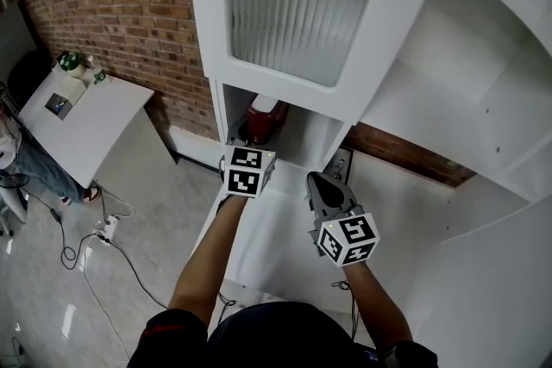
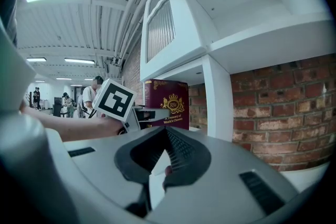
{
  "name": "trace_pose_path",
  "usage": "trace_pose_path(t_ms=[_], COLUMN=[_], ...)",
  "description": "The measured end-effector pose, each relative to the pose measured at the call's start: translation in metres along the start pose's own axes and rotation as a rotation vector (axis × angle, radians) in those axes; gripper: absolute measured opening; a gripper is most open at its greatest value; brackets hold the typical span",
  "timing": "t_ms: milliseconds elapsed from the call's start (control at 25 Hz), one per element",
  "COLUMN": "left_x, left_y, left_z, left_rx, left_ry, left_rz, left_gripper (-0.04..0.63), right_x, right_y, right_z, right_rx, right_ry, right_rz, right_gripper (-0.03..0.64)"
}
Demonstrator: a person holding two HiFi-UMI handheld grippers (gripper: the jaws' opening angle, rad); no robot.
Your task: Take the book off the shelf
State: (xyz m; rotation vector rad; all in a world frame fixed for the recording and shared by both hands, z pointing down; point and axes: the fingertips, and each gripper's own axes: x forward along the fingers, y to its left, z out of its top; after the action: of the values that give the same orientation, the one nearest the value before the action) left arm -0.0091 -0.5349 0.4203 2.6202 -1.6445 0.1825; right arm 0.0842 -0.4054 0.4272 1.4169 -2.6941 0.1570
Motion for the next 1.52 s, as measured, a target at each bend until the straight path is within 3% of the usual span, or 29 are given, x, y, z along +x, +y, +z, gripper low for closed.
trace_pose_path(t_ms=[920,1520], left_x=[-0.072,-0.131], left_y=[-0.003,-0.018], left_z=[-0.013,-0.020], left_rx=[-0.006,-0.049], left_ry=[0.004,0.019], left_rz=[0.000,-0.033], left_gripper=[0.233,0.233], right_x=[-0.039,-0.070], right_y=[0.037,0.076], right_z=[0.018,0.030], right_rx=[-0.015,-0.020], right_ry=[-0.055,-0.083], right_rz=[-0.033,-0.048], right_gripper=[0.017,0.017])
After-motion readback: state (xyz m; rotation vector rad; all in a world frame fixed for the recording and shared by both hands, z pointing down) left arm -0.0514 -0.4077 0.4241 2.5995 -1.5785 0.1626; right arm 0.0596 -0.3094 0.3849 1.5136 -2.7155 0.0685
